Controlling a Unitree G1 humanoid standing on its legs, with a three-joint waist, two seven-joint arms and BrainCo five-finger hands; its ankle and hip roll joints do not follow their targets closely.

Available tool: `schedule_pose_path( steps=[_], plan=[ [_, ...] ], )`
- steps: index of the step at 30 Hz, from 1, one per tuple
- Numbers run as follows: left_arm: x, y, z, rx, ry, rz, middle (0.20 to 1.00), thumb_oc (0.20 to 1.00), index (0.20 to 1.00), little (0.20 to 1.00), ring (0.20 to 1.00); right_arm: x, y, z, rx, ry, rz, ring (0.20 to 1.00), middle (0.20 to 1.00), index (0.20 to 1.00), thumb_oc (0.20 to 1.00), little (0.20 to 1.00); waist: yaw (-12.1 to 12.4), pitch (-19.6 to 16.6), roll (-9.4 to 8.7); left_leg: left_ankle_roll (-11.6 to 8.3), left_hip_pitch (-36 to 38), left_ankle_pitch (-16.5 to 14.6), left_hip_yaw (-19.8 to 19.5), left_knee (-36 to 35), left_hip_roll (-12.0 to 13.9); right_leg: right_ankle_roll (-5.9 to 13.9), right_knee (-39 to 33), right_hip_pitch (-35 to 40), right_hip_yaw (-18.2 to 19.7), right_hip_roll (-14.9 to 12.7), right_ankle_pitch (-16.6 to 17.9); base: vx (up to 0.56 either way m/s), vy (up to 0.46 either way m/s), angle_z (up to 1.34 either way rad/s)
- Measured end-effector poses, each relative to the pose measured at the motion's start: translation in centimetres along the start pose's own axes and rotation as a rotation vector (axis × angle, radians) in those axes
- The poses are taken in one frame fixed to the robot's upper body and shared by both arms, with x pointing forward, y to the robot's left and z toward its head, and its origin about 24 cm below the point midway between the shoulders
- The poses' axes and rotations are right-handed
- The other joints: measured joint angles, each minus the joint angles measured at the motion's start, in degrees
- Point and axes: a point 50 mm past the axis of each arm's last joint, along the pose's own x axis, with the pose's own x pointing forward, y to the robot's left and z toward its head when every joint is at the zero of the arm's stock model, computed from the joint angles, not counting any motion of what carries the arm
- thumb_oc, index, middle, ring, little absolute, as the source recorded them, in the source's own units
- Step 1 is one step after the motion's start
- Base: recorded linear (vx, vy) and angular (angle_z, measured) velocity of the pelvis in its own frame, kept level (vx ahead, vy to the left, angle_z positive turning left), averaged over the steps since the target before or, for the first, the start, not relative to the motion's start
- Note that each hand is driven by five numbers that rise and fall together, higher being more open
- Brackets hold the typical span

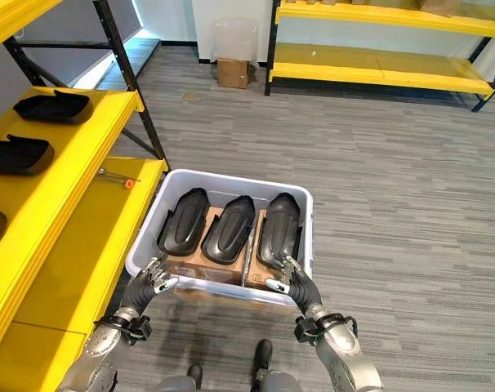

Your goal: Move parts from the plastic box to the shelf.

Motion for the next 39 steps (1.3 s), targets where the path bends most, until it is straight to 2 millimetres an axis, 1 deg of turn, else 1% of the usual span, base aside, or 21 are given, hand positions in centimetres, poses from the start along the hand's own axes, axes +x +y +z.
schedule_pose_path(
  steps=[2,3,4,5,7,8,9,11,12,15,16,18,20,25,28,29,31,33,36,37,39],
  plan=[
    [0.2,-0.1,0.2,0.008,-0.003,-0.009,1.0,1.0,1.0,1.0,1.0,0.3,-0.1,0.6,-0.011,-0.024,-0.005,1.0,1.0,1.0,1.0,1.0,-0.03,1.47,-0.76,-0.29,-1.19,-0.14,0.0,-0.02,1.53,-0.6,0.3,0.0,-0.39,-0.33,-0.44,0.03,0.19,0.25],
    [0.4,-0.2,0.3,0.011,-0.006,-0.015,1.0,1.0,1.0,1.0,1.0,0.7,-0.4,1.4,-0.024,-0.059,-0.013,1.0,1.0,1.0,1.0,1.0,-0.1,2.93,-1.37,-1.52,-3.53,0.61,-0.19,-2.06,5.56,-0.3,1.29,-0.62,-0.21,-0.82,-0.79,0.08,0.466,-0.1],
    [0.5,-0.4,0.2,0.011,-0.003,-0.023,1.0,1.0,1.0,1.0,1.0,0.8,-0.7,2.0,-0.028,-0.081,-0.027,1.0,1.0,1.0,1.0,1.0,-0.24,3.9,-0.62,-3.17,-3.62,2.2,0.82,-6.56,8.98,0.61,2.3,-1.84,0.33,-0.87,-0.36,0.06,0.388,-0.28],
    [0.5,-0.5,0.1,0.006,-0.002,-0.024,1.0,1.0,1.0,1.0,1.0,0.9,-0.7,2.1,-0.029,-0.088,-0.03,1.0,1.0,1.0,1.0,1.0,-0.39,4.27,0.29,-3.07,-3.17,2.47,0.83,-7.4,9.31,1.33,2.34,-2.06,1.28,-0.83,0.04,0.09,0.411,-0.66],
    [0.6,-0.9,0.0,-0.004,-0.002,-0.031,1.0,1.0,1.0,1.0,1.0,0.9,-1.0,2.4,-0.043,-0.093,-0.032,1.0,1.0,1.0,1.0,1.0,-0.82,4.04,3.27,-1.92,-1.42,2.6,1.61,-9.05,8.28,2.99,2.6,-2.73,3.21,-0.74,1.11,0.09,0.383,-0.63],
    [1.1,-1.0,0.6,-0.002,-0.022,-0.038,1.0,1.0,1.0,1.0,1.0,0.8,-0.9,1.9,-0.028,-0.078,-0.038,1.0,1.0,1.0,1.0,1.0,-1.08,4.46,3.03,-2.91,-0.97,4.78,1.69,-9.23,6.76,3.94,2.87,-3.24,4.97,-2.21,1.38,0.05,0.265,-0.5],
    [1.3,-1.0,1.0,0.007,-0.035,-0.045,1.0,1.0,1.0,1.0,1.0,0.7,-0.6,1.5,-0.023,-0.064,-0.022,1.0,1.0,1.0,1.0,1.0,-1.1,4.32,2.0,-2.43,-0.53,5.07,3.05,-9.54,4.97,4.79,2.85,-3.86,6.26,-3.79,1.75,0.02,0.232,-0.44],
    [1.3,-0.8,1.4,0.024,-0.046,-0.056,1.0,1.0,1.0,1.0,1.0,0.4,-0.2,1.0,-0.017,-0.046,0.0,1.0,1.0,1.0,1.0,1.0,-1.09,4.0,1.02,-1.77,-0.8,5.59,4.84,-9.76,3.26,5.32,2.79,-4.74,7.65,-5.89,1.94,0.0,0.122,-0.27],
    [1.6,-0.6,2.2,0.044,-0.078,-0.062,1.0,1.0,1.0,1.0,1.0,0.0,0.0,0.2,-0.002,-0.019,-0.003,1.0,1.0,1.0,1.0,1.0,-1.49,3.73,-0.15,-1.03,-0.67,5.65,6.12,-9.8,0.97,5.79,2.26,-4.68,7.64,-8.01,1.5,-0.01,0.131,-0.15],
    [1.7,0.1,2.9,0.085,-0.09,-0.06,1.0,1.0,1.0,1.0,1.0,-0.1,0.4,-0.3,0.014,-0.008,0.008,1.0,1.0,1.0,1.0,1.0,-1.57,3.09,-2.55,-0.19,-0.81,5.39,6.91,-9.44,-1.22,6.69,2.09,-4.91,9.2,-9.85,2.71,-0.01,0.118,-0.01],
    [1.5,0.5,2.8,0.1,-0.081,-0.057,1.0,1.0,1.0,1.0,1.0,0.1,0.5,0.0,0.016,-0.019,0.011,1.0,1.0,1.0,1.0,1.0,-1.26,2.83,-3.14,-0.1,-0.81,5.3,7.42,-9.53,-1.35,7.31,1.9,-5.09,9.77,-10.02,3.42,0.0,0.06,-0.09],
    [1.3,0.7,2.7,0.107,-0.074,-0.052,1.0,1.0,1.0,1.0,1.0,0.5,0.6,0.4,0.016,-0.038,0.013,1.0,1.0,1.0,1.0,1.0,-1.1,2.67,-3.39,-0.11,-0.81,5.04,7.72,-9.6,-1.1,8.53,0.94,-4.93,10.05,-9.8,4.23,-0.01,0.026,-0.11],
    [1.6,0.4,3.0,0.106,-0.087,-0.061,1.0,1.0,1.0,1.0,1.0,1.4,0.5,1.8,-0.01,-0.087,0.021,1.0,1.0,1.0,1.0,1.0,-1.5,2.74,-3.28,-0.42,-1.43,4.81,7.79,-9.56,-0.48,9.08,0.1,-5.17,10.05,-8.96,4.79,-0.01,-0.002,-0.07],
    [2.9,-0.6,5.5,0.105,-0.193,-0.087,1.0,1.0,1.0,1.0,1.0,3.3,0.5,5.8,-0.051,-0.239,0.009,1.0,1.0,1.0,1.0,1.0,-1.94,3.22,-3.32,-1.28,-3.06,4.87,8.25,-9.61,1.33,8.28,-0.92,-6.78,10.03,-7.33,5.49,-0.03,-0.024,-0.1],
    [3.6,-1.1,6.9,0.106,-0.255,-0.09,1.0,1.0,1.0,1.0,1.0,4.2,0.7,7.5,-0.096,-0.296,-0.009,1.0,1.0,1.0,1.0,1.0,-1.91,4.82,-3.04,-1.81,-3.94,5.19,8.03,-9.58,2.1,7.88,-0.96,-7.62,9.93,-6.55,5.72,-0.05,-0.03,-0.01],
    [3.7,-1.2,7.3,0.098,-0.271,-0.085,1.0,1.0,1.0,1.0,1.0,4.7,0.9,8.6,-0.115,-0.335,-0.018,1.0,1.0,1.0,1.0,1.0,-1.96,5.82,-2.84,-1.97,-4.28,5.29,8.09,-9.62,2.21,7.77,-0.96,-8.04,9.96,-6.46,5.78,-0.04,-0.049,-0.05],
    [3.8,-1.6,7.4,0.064,-0.278,-0.089,1.0,1.0,1.0,1.0,1.0,5.3,1.1,9.8,-0.148,-0.382,-0.037,1.0,1.0,1.0,1.0,1.0,-1.99,6.56,-2.31,-2.24,-5.53,5.48,8.03,-9.51,2.3,7.57,-0.95,-9.1,9.91,-6.37,5.89,-0.05,-0.045,0.0],
    [3.9,-2.1,7.7,0.042,-0.289,-0.104,1.0,1.0,1.0,1.0,1.0,6.4,1.6,12.0,-0.204,-0.448,-0.055,1.0,1.0,1.0,1.0,1.0,-1.79,8.72,-1.75,-2.62,-6.21,5.76,8.02,-9.48,2.61,7.31,-0.95,-9.94,9.93,-5.99,6.18,-0.04,-0.018,-0.01],
    [4.0,-2.6,7.5,0.025,-0.288,-0.115,1.0,1.0,1.0,1.0,1.0,7.5,2.0,13.7,-0.223,-0.491,-0.071,1.0,1.0,1.0,1.0,1.0,-1.33,9.48,-1.0,-2.92,-8.09,6.05,7.79,-9.37,2.98,7.06,-0.92,-11.72,9.7,-5.63,6.38,-0.04,-0.018,0.01],
    [4.1,-2.9,7.6,0.006,-0.289,-0.123,1.0,1.0,1.0,1.0,1.0,8.0,2.1,14.4,-0.236,-0.505,-0.089,1.0,1.0,1.0,1.0,1.0,-0.91,10.62,-0.42,-2.97,-8.29,6.29,7.78,-9.49,3.06,6.81,-0.89,-11.94,9.64,-5.54,6.75,-0.04,-0.011,-0.03],
    [4.3,-3.3,7.8,0.006,-0.296,-0.137,1.0,1.0,1.0,1.0,1.0,8.5,2.0,14.8,-0.257,-0.514,-0.118,1.0,1.0,1.0,1.0,1.0,-0.72,11.43,0.08,-2.97,-8.74,6.28,7.85,-9.52,3.1,6.81,-0.86,-12.49,9.6,-5.47,6.75,-0.03,-0.01,-0.03]
  ],
)
